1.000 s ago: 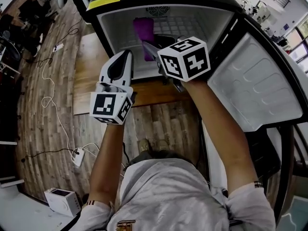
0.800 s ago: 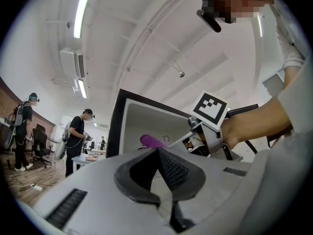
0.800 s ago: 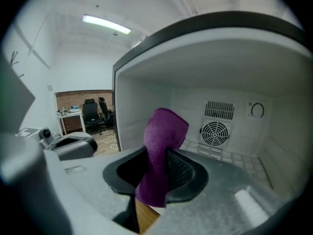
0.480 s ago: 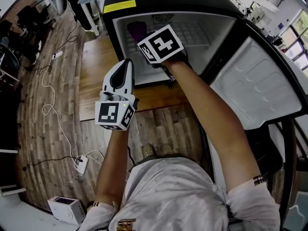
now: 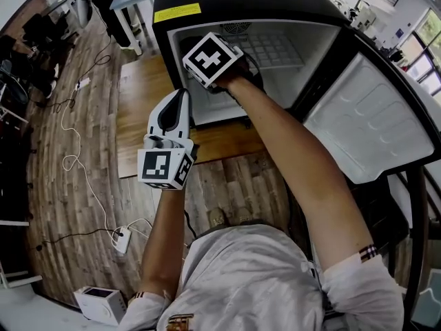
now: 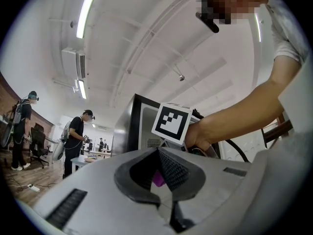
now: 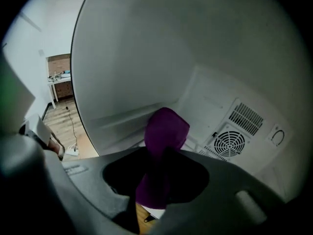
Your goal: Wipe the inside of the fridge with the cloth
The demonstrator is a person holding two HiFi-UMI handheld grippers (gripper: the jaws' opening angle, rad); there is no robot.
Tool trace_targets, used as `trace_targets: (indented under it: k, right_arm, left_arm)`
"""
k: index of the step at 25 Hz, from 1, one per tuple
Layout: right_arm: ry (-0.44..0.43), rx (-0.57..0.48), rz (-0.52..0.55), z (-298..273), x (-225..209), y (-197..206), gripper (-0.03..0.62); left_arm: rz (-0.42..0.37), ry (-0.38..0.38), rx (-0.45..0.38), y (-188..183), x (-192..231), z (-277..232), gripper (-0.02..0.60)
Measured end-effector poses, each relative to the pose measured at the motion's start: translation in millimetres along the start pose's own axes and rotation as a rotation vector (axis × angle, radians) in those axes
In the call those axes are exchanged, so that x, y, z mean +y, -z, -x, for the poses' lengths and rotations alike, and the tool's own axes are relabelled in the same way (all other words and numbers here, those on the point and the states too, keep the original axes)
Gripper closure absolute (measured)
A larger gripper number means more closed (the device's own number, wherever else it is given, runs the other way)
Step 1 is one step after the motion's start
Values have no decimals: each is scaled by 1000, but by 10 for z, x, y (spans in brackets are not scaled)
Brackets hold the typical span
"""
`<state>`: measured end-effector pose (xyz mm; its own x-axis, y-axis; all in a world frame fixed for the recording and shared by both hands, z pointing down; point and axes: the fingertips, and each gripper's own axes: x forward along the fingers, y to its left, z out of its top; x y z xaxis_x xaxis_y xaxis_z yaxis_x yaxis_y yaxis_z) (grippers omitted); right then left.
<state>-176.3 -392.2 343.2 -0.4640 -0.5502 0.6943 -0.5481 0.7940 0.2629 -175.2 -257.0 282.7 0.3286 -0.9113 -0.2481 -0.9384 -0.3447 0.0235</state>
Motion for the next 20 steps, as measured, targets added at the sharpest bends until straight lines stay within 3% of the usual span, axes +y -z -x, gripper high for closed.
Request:
trace_targets:
  k: [6, 13, 20]
  right_arm:
    - [-19, 23, 103, -124, 45, -68, 484]
    - [-23, 91, 152, -171, -39, 8, 484]
    - [52, 158, 168, -70, -570, 352, 484]
  left_arm:
    - [1, 6, 10, 20, -6, 19, 583]
    - [-2, 13, 15, 29, -45, -9, 583]
    - [3, 27, 25, 99, -128, -92, 583]
